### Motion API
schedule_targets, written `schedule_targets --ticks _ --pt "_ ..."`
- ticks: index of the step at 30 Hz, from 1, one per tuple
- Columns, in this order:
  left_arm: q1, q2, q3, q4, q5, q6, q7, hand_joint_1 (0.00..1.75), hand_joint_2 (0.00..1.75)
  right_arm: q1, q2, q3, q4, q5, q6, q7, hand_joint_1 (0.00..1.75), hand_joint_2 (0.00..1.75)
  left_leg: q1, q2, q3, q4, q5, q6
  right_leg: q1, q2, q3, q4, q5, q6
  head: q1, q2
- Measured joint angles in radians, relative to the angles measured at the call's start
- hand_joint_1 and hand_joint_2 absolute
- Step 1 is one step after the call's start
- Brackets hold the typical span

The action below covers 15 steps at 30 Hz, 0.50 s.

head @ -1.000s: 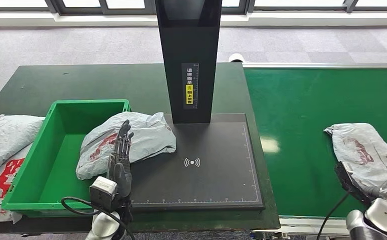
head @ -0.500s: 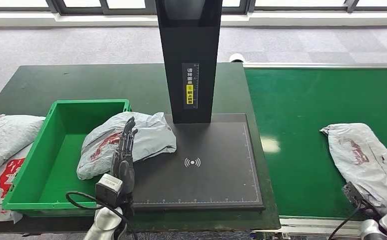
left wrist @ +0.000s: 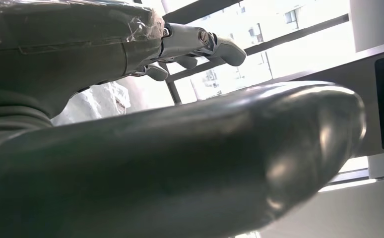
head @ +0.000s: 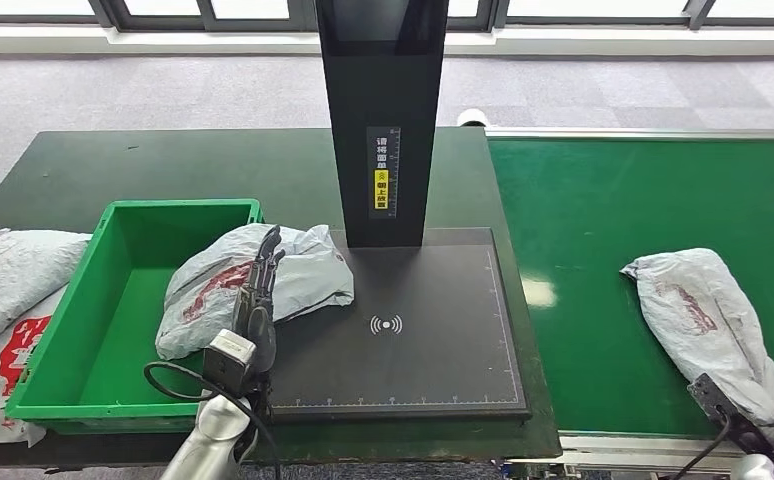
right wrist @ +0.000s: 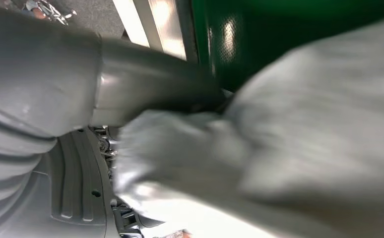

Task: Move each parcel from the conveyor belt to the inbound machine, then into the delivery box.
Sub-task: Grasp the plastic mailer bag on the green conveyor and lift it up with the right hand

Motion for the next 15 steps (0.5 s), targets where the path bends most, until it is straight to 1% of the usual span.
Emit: schedule_targets --ticks 10,12,15 --pt "0.000 0.000 0.000 0.008 -0.004 0.006 -0.003 0.00 0.00 -0.010 0.006 -0.002 0.000 0.001 -0.019 -0.011 1.75 1.75 0.001 0.000 0.000 0.000 0.000 0.000 0.000 0.000 0.000 0.000 0.000 0.000 0.000 0.000" --pt "0.001 0.000 0.000 0.008 -0.008 0.013 -0.001 0.00 0.00 -0.012 0.010 -0.002 0.000 -0.005 -0.064 -0.031 1.75 1.75 0.000 0.000 -0.003 0.000 0.000 0.000 0.000 0.000 0.000 0.000 0.001 0.001 0.000 0.000" --pt "0.008 0.000 0.000 0.000 -0.017 0.030 0.006 0.00 0.00 -0.020 0.024 -0.002 0.000 -0.030 -0.182 -0.093 1.75 1.75 -0.001 0.000 -0.010 0.000 0.000 0.000 -0.001 0.000 0.000 0.000 0.001 0.001 0.000 0.000"
